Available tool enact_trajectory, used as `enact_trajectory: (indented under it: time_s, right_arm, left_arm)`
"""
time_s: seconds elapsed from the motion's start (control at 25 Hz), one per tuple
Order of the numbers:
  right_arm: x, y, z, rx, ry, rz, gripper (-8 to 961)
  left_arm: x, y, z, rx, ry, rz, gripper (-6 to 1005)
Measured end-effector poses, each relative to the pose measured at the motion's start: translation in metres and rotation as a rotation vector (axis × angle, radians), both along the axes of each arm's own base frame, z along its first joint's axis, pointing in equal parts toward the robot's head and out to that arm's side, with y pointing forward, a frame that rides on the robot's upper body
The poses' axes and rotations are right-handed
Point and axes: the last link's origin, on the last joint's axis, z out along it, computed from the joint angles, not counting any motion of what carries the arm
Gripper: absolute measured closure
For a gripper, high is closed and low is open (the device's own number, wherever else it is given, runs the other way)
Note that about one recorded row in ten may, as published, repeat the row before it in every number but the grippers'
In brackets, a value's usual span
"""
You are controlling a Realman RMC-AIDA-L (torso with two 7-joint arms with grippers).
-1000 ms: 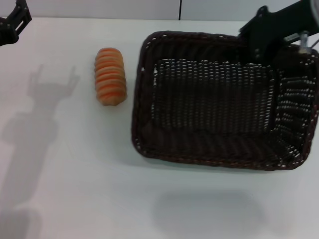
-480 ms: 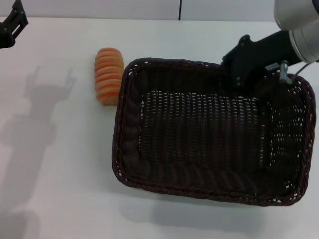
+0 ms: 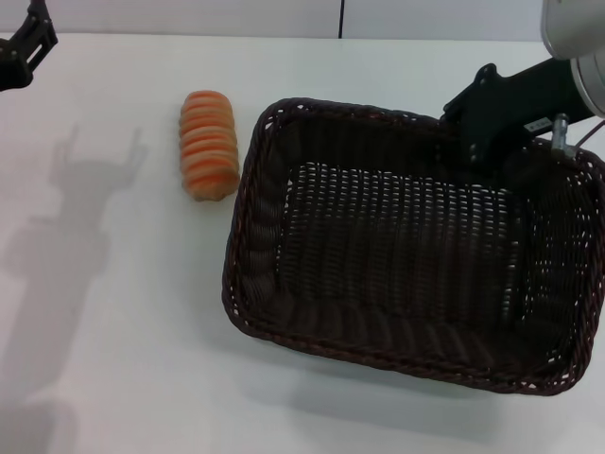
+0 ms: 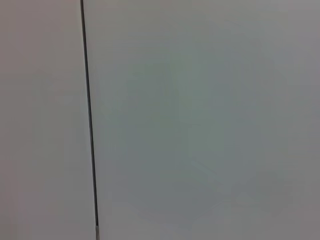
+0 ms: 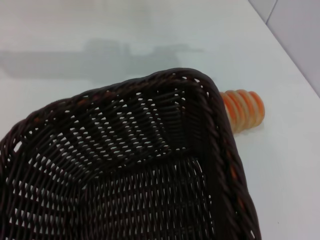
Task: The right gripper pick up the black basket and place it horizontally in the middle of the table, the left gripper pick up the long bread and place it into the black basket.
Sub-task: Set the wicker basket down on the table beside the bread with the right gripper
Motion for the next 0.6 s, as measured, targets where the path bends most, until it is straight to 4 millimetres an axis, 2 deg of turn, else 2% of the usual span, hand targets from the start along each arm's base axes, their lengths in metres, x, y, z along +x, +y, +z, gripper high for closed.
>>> enact_trajectory:
  time_s: [0.48, 0.6]
  right_arm:
    - [-0.008, 0.008, -0.007, 0.063, -0.095, 0.022, 788]
    - [-0.014, 0.011, -0.008, 0.093, -0.096, 0.04, 678]
  left_arm:
    - [0.0, -0.001, 0.0, 0.002, -0.002, 0.002, 137]
    - [0.0, 0.0, 0.001, 0.004, -0.002, 0.0, 137]
